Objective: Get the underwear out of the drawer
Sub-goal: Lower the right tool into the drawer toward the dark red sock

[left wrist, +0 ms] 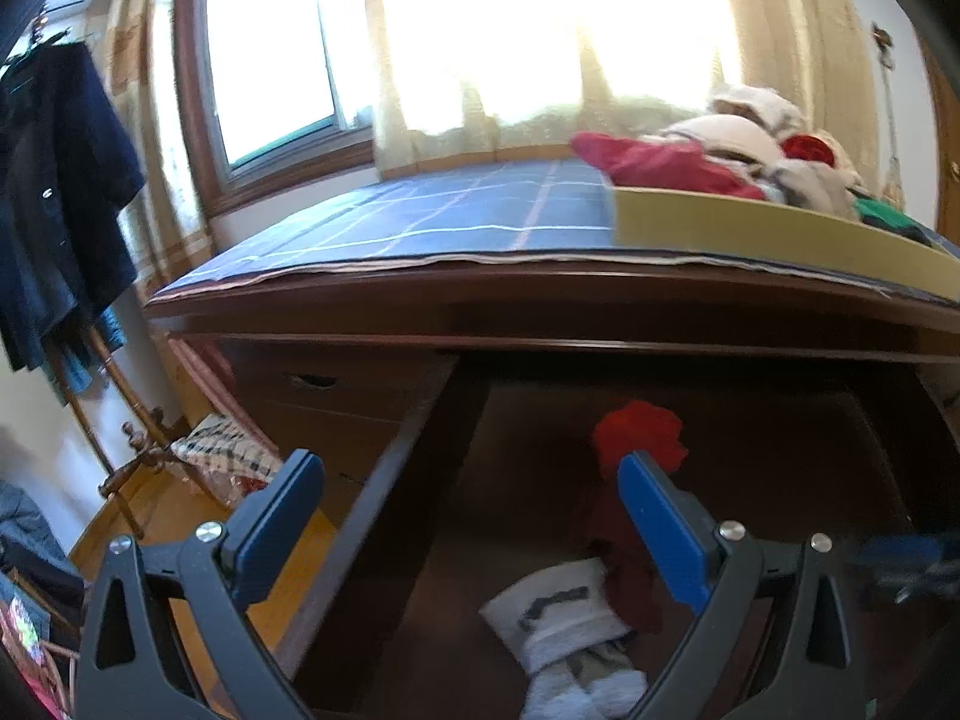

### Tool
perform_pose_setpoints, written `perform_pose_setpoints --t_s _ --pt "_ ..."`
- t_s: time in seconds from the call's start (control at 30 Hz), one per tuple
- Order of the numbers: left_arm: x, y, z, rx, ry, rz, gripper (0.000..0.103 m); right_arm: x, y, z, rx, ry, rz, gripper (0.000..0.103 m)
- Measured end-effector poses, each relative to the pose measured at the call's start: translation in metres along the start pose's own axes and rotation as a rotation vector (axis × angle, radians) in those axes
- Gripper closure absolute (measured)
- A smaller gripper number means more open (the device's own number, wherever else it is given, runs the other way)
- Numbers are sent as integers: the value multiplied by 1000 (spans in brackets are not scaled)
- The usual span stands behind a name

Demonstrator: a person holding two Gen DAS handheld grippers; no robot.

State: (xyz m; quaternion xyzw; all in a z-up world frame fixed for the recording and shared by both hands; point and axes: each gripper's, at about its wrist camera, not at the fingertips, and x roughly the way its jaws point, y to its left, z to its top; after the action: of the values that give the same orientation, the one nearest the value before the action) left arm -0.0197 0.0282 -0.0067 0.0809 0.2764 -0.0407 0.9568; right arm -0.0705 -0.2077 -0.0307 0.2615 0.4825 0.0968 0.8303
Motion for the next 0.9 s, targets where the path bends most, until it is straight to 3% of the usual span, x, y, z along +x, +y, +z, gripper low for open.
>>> perform_pose_setpoints --t_s 0.1,0.3,0.47,0.63,0.77,0.9 --pt "5 11 1 -23 9 61 3 25 2 -2 52 83 34 25" --pt "5 11 0 -24 -3 72 3 53 23 6 104 183 92 25" --pt "2 20 -1 -86 -21 76 3 76 25 13 249 265 134 25" --pt "1 28 -3 -155 -38 90 3 89 27 19 305 249 130 38" --pt "2 23 -4 -125 -43 120 3 96 24 29 341 214 113 38" --pt "1 21 -4 -117 -48 146 3 116 30 36 335 252 93 38"
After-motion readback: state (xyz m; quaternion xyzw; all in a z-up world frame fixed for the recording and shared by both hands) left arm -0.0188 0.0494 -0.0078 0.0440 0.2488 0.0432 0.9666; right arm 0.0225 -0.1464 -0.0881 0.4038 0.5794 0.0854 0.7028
